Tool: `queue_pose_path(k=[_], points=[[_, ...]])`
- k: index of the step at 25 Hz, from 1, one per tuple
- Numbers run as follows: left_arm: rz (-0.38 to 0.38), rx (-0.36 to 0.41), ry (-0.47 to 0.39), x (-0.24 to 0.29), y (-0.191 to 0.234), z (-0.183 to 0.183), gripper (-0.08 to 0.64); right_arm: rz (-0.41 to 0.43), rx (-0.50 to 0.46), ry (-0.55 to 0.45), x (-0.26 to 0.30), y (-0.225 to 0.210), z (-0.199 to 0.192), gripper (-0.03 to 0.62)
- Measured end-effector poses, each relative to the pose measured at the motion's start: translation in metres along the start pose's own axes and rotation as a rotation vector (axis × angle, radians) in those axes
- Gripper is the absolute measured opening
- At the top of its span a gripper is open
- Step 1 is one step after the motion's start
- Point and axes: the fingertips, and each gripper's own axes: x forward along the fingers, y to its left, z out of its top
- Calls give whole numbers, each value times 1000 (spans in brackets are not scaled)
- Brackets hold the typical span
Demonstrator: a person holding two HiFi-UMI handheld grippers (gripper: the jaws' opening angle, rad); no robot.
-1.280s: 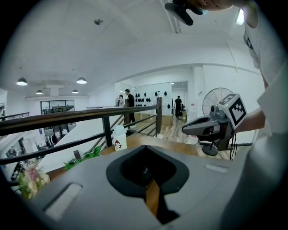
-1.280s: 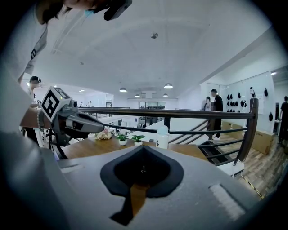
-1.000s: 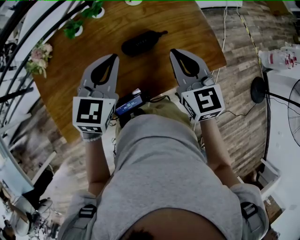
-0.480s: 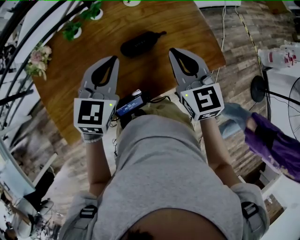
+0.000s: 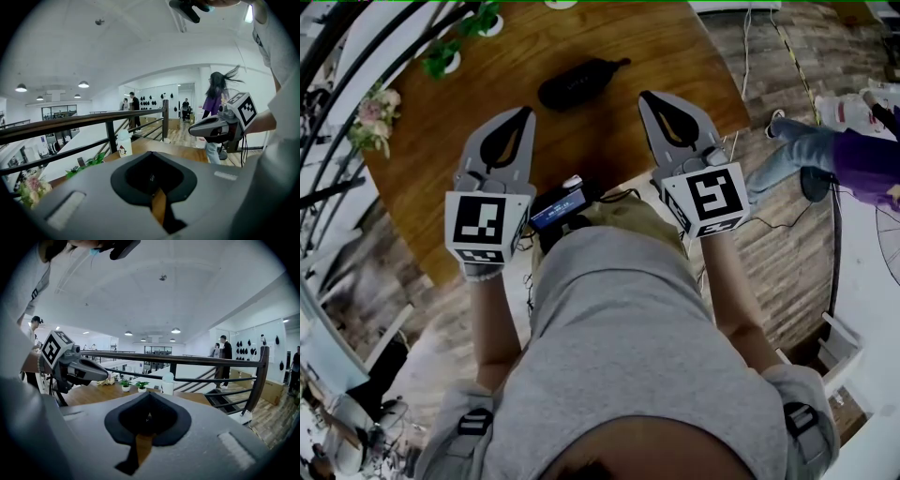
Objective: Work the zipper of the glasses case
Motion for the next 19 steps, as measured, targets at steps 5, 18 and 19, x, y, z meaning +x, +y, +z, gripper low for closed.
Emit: queue_pose_path(k=[5, 18, 19], points=[[1, 5, 2, 0, 1, -1, 14, 0, 2, 3, 0, 1, -1, 0], [15, 7, 0, 4, 2, 2, 14, 6, 2, 14, 0, -2, -5, 0], [15, 7, -1, 5, 1, 2, 14, 7, 2, 14, 0, -2, -5, 0]])
